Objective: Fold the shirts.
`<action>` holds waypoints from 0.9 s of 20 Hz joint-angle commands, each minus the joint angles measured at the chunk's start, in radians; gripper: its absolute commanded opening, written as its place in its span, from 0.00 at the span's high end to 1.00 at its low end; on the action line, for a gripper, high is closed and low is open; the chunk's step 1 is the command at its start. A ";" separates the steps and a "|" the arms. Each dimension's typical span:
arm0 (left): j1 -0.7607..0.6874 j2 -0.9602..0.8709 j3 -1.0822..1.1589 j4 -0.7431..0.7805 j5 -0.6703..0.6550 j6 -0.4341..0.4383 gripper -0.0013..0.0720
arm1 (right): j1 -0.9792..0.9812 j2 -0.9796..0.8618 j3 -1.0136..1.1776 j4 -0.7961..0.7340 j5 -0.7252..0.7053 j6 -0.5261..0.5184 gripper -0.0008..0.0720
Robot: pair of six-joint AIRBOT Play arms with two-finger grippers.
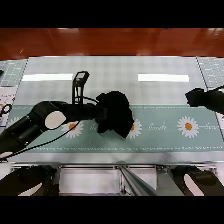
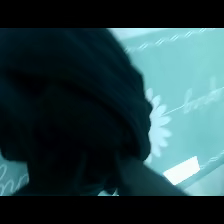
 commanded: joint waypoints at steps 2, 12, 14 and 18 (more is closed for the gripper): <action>0.111 -0.010 0.007 0.003 -0.176 0.055 0.30 | -0.003 -0.045 0.003 0.039 -0.006 -0.081 0.41; 0.758 0.064 -0.056 -0.480 -0.320 0.323 0.30 | -0.472 -0.053 -0.274 0.356 -0.068 -0.195 0.43; 0.744 -0.076 -0.103 -0.821 -0.404 0.600 0.30 | -0.413 -0.089 -0.337 0.481 -0.072 -0.271 0.43; 0.661 -0.291 -0.072 -1.088 -0.362 0.768 0.30 | -0.270 -0.171 -0.341 0.474 -0.070 -0.277 0.43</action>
